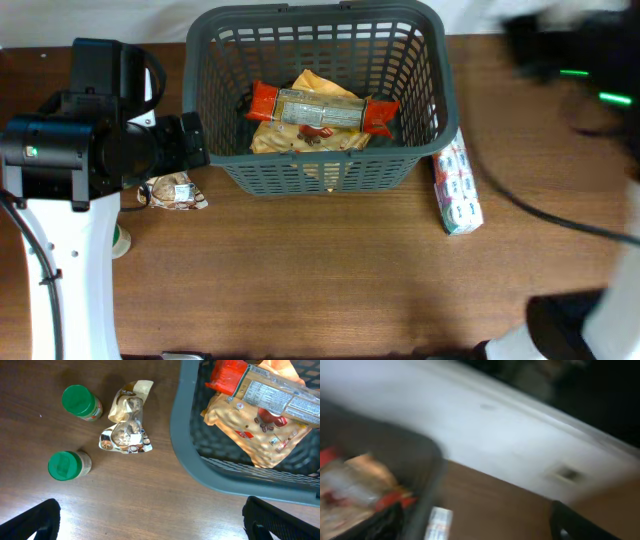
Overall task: Pack container
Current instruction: 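Lay the snack bar pack across the basket and release, then grasp the Kleenex tissue pack stack with the right gripper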
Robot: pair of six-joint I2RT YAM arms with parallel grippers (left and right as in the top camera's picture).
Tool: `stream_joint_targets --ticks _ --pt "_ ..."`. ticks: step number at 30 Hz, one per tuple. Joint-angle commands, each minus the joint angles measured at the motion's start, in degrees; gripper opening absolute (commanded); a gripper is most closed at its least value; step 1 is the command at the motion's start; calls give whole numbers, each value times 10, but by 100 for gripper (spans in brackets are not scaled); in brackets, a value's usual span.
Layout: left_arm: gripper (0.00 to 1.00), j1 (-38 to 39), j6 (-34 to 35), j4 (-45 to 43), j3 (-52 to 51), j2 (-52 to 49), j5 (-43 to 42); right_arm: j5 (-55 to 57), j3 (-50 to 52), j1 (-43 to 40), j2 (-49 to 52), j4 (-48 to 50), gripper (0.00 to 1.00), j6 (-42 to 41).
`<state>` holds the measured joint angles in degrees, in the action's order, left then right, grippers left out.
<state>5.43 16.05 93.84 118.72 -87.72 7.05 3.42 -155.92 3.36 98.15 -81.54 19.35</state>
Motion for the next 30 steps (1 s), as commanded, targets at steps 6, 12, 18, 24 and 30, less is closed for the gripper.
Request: stream_joint_targets --ticks 6,12,18,24,30 --pt "99 -2 -3 1 0 2 -2 -148 212 -164 51 -43 75 -103" --pt "99 -2 -3 1 0 2 -2 -177 449 -156 129 47 75 -128" --pt "99 -2 -3 1 0 2 -2 -247 589 -141 182 112 75 -98" --pt "99 -2 -3 1 0 2 -2 -244 691 -128 184 184 75 -89" --pt "99 -2 -3 1 0 2 -2 -238 742 -129 183 221 16 -94"
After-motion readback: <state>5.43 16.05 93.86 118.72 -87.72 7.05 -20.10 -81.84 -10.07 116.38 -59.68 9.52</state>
